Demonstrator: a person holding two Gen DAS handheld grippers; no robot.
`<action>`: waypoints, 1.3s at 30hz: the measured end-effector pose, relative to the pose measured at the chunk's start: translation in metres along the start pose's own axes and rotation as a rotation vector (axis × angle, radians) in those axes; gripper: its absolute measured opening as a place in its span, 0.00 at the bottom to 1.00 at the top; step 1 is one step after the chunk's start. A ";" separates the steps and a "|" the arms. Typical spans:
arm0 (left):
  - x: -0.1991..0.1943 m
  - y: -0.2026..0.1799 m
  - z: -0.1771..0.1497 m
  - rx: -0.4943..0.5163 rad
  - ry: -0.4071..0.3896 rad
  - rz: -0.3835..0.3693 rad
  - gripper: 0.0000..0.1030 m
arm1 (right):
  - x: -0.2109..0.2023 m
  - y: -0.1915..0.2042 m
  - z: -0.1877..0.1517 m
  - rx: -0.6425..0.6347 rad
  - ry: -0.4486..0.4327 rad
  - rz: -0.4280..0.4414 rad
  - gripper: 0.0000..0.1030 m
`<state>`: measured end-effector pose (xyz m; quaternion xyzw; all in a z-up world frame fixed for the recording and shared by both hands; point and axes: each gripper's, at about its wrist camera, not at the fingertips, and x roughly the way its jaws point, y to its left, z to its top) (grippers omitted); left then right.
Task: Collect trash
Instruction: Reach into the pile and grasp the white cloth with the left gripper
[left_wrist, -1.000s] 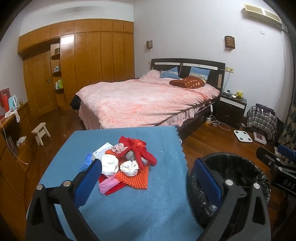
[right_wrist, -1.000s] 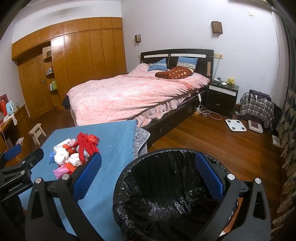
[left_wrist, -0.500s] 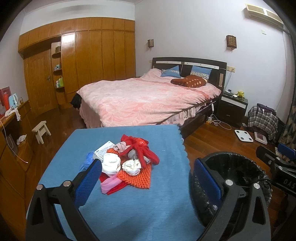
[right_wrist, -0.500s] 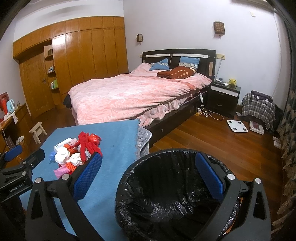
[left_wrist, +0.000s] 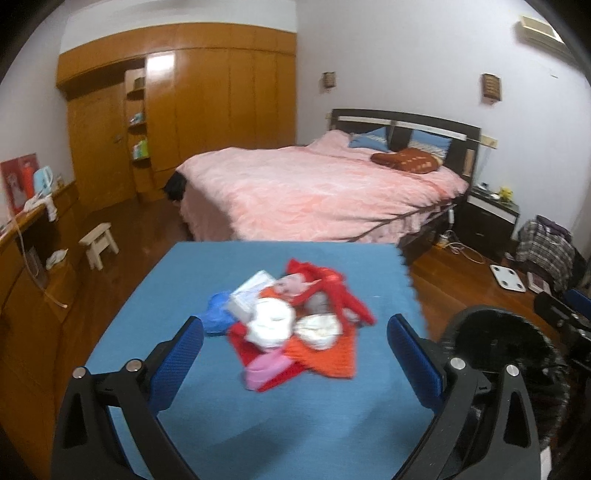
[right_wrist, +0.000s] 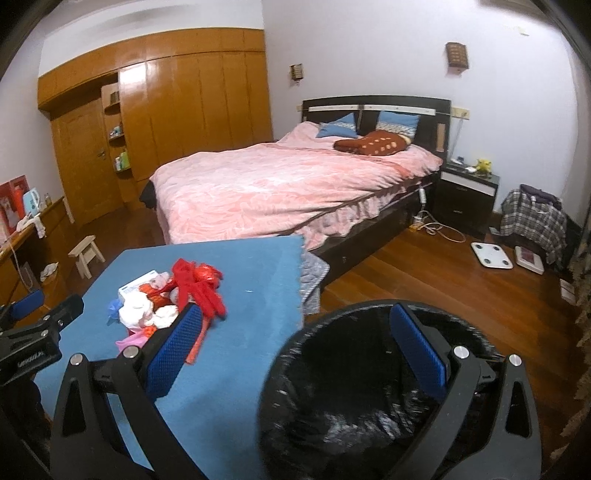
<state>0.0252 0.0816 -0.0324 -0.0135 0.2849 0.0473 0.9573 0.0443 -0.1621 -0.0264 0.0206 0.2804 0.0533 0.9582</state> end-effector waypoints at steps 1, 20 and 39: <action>0.005 0.007 -0.002 -0.004 0.005 0.011 0.94 | 0.006 0.006 -0.001 -0.007 0.006 0.006 0.96; 0.108 0.050 -0.029 0.009 0.102 0.063 0.89 | 0.123 0.080 -0.026 -0.080 0.134 0.075 0.95; 0.154 0.026 -0.035 0.042 0.182 -0.084 0.28 | 0.143 0.082 -0.027 -0.092 0.154 0.070 0.95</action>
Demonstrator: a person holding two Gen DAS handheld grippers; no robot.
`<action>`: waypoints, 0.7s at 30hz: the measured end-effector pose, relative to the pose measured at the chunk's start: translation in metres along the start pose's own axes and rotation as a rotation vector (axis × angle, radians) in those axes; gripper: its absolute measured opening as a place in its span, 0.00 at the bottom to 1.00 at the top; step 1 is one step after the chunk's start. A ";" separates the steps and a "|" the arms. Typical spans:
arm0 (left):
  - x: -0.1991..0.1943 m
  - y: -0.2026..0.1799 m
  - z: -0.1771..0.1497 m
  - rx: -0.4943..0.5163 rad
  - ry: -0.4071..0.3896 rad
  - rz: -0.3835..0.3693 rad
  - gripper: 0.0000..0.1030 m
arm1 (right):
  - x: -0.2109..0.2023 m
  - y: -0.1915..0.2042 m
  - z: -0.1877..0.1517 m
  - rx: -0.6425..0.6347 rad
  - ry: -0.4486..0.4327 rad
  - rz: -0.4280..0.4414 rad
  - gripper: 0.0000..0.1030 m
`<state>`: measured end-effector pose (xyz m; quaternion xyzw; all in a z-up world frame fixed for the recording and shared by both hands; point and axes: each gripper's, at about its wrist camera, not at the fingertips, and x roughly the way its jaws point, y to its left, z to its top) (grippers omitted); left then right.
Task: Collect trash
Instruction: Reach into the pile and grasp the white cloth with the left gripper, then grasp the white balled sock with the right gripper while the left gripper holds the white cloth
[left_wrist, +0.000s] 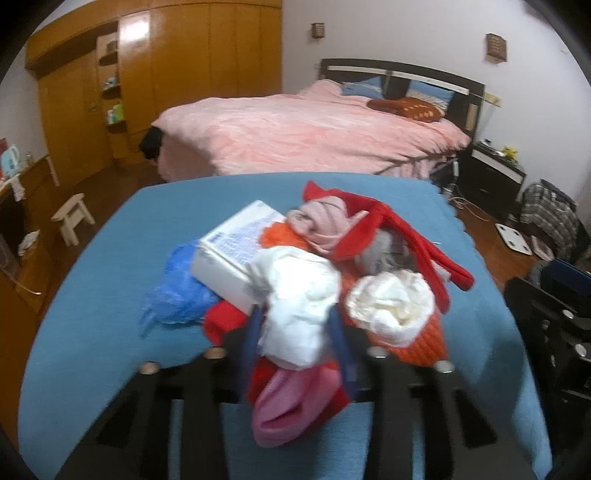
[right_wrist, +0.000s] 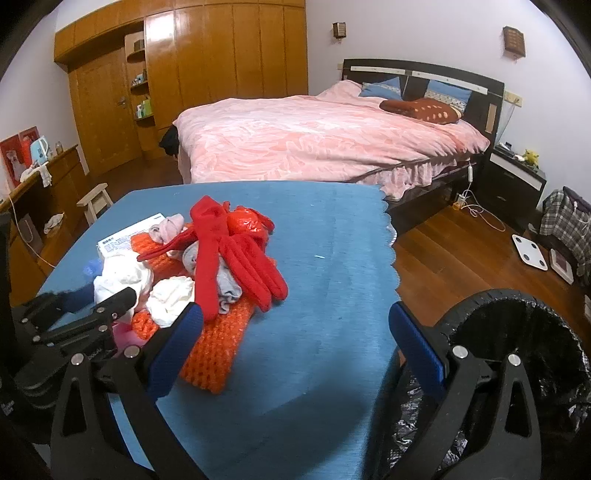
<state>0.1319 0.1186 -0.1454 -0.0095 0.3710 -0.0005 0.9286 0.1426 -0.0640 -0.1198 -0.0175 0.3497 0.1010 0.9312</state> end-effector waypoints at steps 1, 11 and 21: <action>-0.001 0.000 0.000 0.000 -0.003 0.000 0.27 | -0.001 0.001 0.000 -0.002 0.000 0.002 0.94; -0.042 0.019 0.005 -0.054 -0.080 0.003 0.24 | 0.000 0.015 0.004 -0.006 0.007 0.060 0.73; -0.038 0.055 -0.012 -0.059 -0.041 0.120 0.24 | 0.011 0.061 -0.007 -0.055 0.025 0.141 0.63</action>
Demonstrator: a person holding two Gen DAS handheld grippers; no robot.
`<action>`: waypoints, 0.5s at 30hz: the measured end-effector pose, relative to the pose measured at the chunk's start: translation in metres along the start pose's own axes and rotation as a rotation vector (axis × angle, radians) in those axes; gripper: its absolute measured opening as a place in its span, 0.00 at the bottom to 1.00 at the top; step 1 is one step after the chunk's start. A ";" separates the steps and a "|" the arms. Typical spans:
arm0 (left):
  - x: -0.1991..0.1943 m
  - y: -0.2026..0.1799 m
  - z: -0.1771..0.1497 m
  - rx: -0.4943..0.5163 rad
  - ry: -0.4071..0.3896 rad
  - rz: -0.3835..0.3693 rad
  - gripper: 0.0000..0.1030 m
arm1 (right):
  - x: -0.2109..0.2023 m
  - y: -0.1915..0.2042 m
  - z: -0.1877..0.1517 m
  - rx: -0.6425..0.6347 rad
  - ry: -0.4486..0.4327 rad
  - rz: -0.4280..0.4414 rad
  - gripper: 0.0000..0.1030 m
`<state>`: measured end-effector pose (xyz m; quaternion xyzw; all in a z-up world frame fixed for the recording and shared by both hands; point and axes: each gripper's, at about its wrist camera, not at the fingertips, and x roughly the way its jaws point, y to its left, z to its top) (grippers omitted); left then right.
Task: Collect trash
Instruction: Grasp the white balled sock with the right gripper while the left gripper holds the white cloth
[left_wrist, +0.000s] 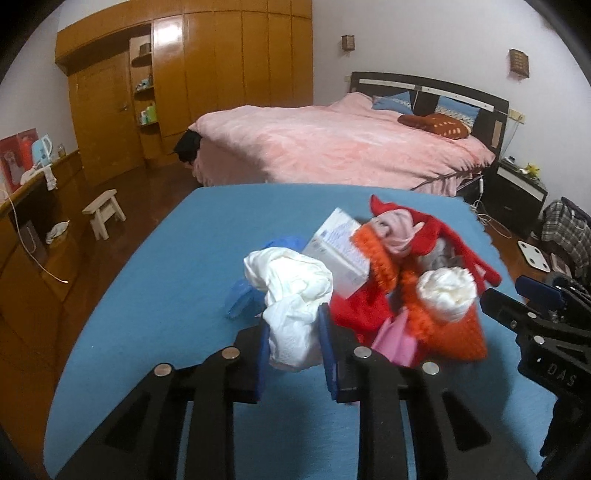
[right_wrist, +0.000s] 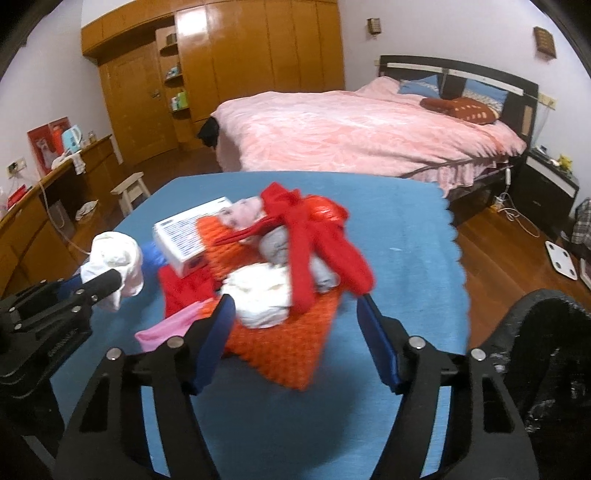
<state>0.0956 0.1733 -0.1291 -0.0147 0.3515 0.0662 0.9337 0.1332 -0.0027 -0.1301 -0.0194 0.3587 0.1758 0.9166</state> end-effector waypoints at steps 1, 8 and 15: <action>0.001 0.002 -0.001 -0.003 0.001 0.000 0.24 | 0.003 0.005 -0.001 -0.010 0.001 0.005 0.62; 0.004 0.012 -0.010 -0.031 0.006 -0.003 0.24 | 0.028 0.017 -0.001 -0.031 0.037 0.007 0.57; 0.007 0.017 -0.013 -0.043 0.016 -0.003 0.24 | 0.045 0.016 -0.005 -0.020 0.089 0.037 0.35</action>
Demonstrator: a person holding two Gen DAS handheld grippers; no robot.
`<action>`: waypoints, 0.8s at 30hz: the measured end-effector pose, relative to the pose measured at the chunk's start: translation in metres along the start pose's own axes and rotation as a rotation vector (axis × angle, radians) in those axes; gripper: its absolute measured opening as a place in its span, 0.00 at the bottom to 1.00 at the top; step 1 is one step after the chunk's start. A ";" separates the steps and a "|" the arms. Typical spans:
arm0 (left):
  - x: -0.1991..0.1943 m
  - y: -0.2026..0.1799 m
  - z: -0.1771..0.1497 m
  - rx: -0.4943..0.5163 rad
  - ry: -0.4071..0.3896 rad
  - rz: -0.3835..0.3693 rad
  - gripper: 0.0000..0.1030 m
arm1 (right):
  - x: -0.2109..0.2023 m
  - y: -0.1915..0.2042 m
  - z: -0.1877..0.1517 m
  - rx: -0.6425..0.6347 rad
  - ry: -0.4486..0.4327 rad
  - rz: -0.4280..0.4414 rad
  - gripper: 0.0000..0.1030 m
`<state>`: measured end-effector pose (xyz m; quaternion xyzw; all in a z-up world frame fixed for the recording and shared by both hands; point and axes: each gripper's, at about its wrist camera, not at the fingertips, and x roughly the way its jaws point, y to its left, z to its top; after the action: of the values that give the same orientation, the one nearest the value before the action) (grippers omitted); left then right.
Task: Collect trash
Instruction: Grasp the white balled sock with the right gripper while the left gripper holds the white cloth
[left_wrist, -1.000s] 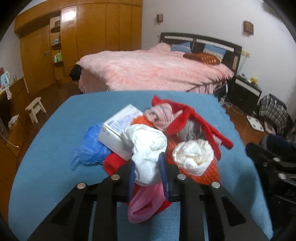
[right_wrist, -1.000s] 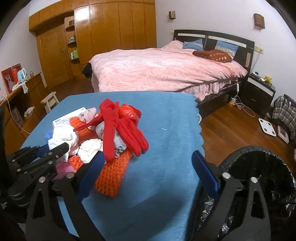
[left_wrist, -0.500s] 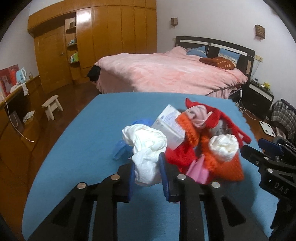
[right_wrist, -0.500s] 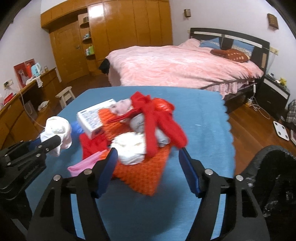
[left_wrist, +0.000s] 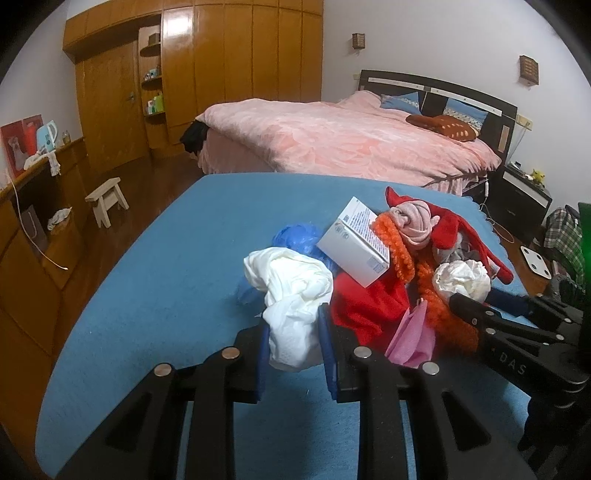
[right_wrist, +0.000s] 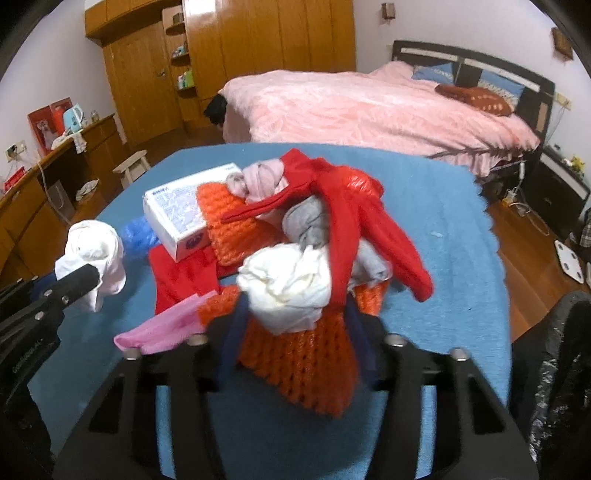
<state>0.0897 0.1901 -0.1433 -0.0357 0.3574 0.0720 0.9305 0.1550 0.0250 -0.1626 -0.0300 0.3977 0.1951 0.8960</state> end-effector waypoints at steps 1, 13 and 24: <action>0.000 0.000 0.000 -0.001 0.000 0.000 0.24 | -0.002 0.001 -0.001 -0.004 -0.003 0.001 0.34; -0.022 -0.017 0.006 0.014 -0.032 -0.040 0.24 | -0.050 -0.011 -0.014 -0.006 -0.060 0.052 0.30; -0.020 -0.045 -0.003 0.057 0.001 -0.087 0.24 | -0.049 -0.023 -0.036 -0.024 -0.017 0.005 0.49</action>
<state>0.0802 0.1429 -0.1312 -0.0246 0.3580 0.0210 0.9332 0.1086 -0.0196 -0.1534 -0.0379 0.3878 0.2024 0.8984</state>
